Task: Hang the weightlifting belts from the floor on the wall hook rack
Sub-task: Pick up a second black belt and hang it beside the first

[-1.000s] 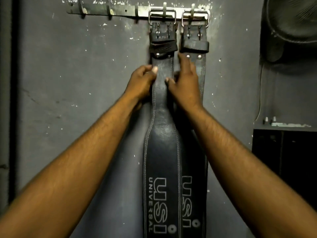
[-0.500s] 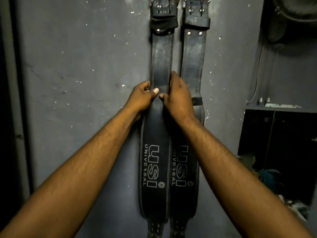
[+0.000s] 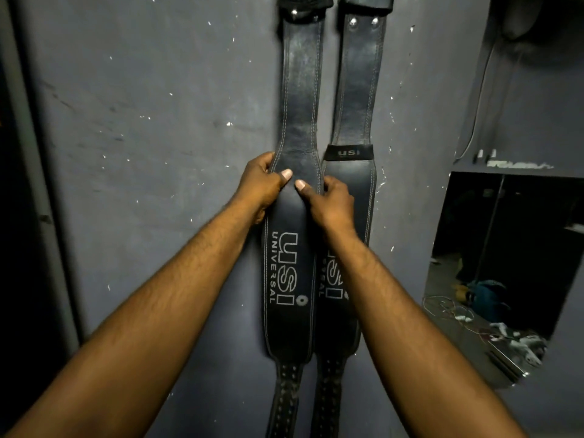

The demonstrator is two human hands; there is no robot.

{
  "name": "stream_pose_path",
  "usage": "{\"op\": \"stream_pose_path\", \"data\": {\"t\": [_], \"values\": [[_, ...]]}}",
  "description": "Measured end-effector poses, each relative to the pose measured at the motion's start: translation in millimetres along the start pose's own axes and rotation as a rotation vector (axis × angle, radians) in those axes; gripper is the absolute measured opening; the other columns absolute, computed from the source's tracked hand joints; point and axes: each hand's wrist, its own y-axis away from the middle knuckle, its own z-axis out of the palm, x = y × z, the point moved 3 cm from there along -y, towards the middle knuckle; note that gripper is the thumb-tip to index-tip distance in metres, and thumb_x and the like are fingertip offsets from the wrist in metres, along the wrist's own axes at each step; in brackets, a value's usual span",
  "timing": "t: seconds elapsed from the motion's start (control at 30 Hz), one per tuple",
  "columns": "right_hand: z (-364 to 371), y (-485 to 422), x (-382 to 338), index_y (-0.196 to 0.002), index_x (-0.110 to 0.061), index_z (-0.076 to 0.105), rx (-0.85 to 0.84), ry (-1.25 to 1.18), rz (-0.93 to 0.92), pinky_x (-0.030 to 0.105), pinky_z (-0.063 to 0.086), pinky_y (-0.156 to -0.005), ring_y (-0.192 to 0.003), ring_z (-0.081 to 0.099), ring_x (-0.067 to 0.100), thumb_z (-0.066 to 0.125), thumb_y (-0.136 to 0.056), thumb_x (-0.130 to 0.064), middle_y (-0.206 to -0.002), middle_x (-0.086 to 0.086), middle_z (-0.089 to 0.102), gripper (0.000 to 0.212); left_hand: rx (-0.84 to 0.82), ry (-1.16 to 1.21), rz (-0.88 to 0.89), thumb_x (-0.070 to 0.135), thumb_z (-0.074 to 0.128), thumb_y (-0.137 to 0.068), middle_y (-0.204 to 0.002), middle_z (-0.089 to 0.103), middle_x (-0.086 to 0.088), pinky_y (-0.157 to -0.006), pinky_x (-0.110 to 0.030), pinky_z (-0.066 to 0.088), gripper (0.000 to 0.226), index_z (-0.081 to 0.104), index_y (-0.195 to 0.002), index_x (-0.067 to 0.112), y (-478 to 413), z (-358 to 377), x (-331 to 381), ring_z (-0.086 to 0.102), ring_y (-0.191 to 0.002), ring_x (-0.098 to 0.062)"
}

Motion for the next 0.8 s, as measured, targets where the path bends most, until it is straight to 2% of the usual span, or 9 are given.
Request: {"op": "stream_pose_path", "data": {"t": [0.1, 0.17, 0.27, 0.33, 0.43, 0.5, 0.6, 0.67, 0.8], "values": [[3.5, 0.7, -2.5, -0.105, -0.021, 0.072, 0.061, 0.069, 0.026, 0.04, 0.056, -0.093, -0.1, 0.07, 0.026, 0.071, -0.083, -0.052, -0.103, 0.002, 0.076, 0.037, 0.085, -0.154, 0.078, 0.021, 0.066, -0.076, -0.101, 0.076, 0.001, -0.092, -0.043, 0.058, 0.03, 0.07, -0.106, 0.022, -6.2, -3.0, -11.3, 0.072, -0.096, -0.018], [4.7, 6.2, -2.0, -0.107, -0.022, 0.069, 0.102, 0.093, 0.009, 0.041, 0.056, -0.093, -0.101, 0.069, 0.026, 0.07, -0.081, -0.058, -0.104, 0.001, 0.076, 0.044, 0.045, -0.103, 0.081, 0.018, 0.066, -0.084, -0.107, 0.075, -0.004, -0.093, -0.042, 0.058, 0.028, 0.067, -0.113, 0.018, -0.2, -2.6, -11.8, 0.071, -0.098, -0.019], [5.1, 26.1, 18.2, -0.114, -0.028, 0.062, 0.048, 0.148, 0.03, 0.037, 0.054, -0.088, -0.1, 0.066, 0.02, 0.073, -0.078, -0.059, -0.108, -0.005, 0.074, 0.048, -0.116, 0.051, -0.071, 0.007, 0.06, -0.095, -0.112, 0.072, -0.012, -0.081, -0.031, 0.06, 0.031, 0.058, -0.126, 0.006, 21.6, -7.8, -38.8, 0.071, -0.092, -0.017], [9.0, 42.8, 46.8, -0.11, -0.027, 0.062, 0.008, 0.161, 0.095, 0.037, 0.054, -0.086, -0.101, 0.067, 0.021, 0.073, -0.08, -0.058, -0.106, -0.005, 0.074, 0.044, -0.174, -0.029, -0.143, 0.008, 0.059, -0.096, -0.105, 0.073, -0.009, -0.076, -0.029, 0.061, 0.03, 0.059, -0.126, 0.005, 42.1, -14.3, -72.6, 0.073, -0.084, -0.013], [14.4, 54.0, 66.3, -0.098, -0.021, 0.063, 0.055, 0.168, 0.148, 0.034, 0.05, -0.077, -0.092, 0.067, 0.024, 0.068, -0.083, -0.059, -0.092, -0.003, 0.072, 0.041, -0.019, -0.262, -0.053, 0.023, 0.064, -0.092, -0.095, 0.077, -0.001, -0.083, -0.042, 0.061, 0.02, 0.068, -0.111, 0.017, 53.4, -17.5, -99.7, 0.074, -0.085, -0.016], [14.9, 50.5, 63.5, -0.094, -0.02, 0.062, 0.071, 0.145, 0.169, 0.032, 0.046, -0.074, -0.088, 0.066, 0.021, 0.069, -0.084, -0.059, -0.088, -0.005, 0.07, 0.04, 0.08, -0.299, -0.007, 0.025, 0.065, -0.091, -0.092, 0.076, 0.002, -0.081, -0.039, 0.061, 0.014, 0.07, -0.103, 0.018, 53.7, -14.7, -96.8, 0.073, -0.083, -0.013], [14.1, 53.4, 74.3, -0.089, -0.019, 0.064, 0.043, 0.103, 0.194, 0.031, 0.049, -0.072, -0.083, 0.068, 0.016, 0.075, -0.081, -0.055, -0.084, -0.009, 0.071, 0.038, 0.008, -0.209, -0.091, 0.027, 0.069, -0.09, -0.095, 0.077, -0.002, -0.085, -0.041, 0.061, 0.02, 0.072, -0.107, 0.015, 61.1, -16.1, -110.7, 0.075, -0.086, -0.016], [21.4, 64.7, 95.8, -0.1, -0.019, 0.069, -0.027, 0.08, 0.219, 0.036, 0.058, -0.083, -0.087, 0.071, 0.015, 0.077, -0.078, -0.053, -0.093, -0.007, 0.075, 0.042, -0.052, -0.119, -0.186, 0.027, 0.074, -0.086, -0.097, 0.078, -0.005, -0.088, -0.048, 0.06, 0.026, 0.073, -0.109, 0.015, 73.3, -19.9, -132.4, 0.076, -0.089, -0.021], [30.4, 77.4, 110.5, -0.104, -0.022, 0.067, 0.011, 0.097, 0.204, 0.044, 0.058, -0.085, -0.088, 0.07, 0.014, 0.072, -0.079, -0.058, -0.097, -0.006, 0.074, 0.044, 0.086, -0.252, -0.119, 0.031, 0.076, -0.083, -0.092, 0.079, 0.001, -0.081, -0.041, 0.062, 0.024, 0.076, -0.103, 0.017, 75.9, -23.4, -144.4, 0.076, -0.083, -0.015]]}}
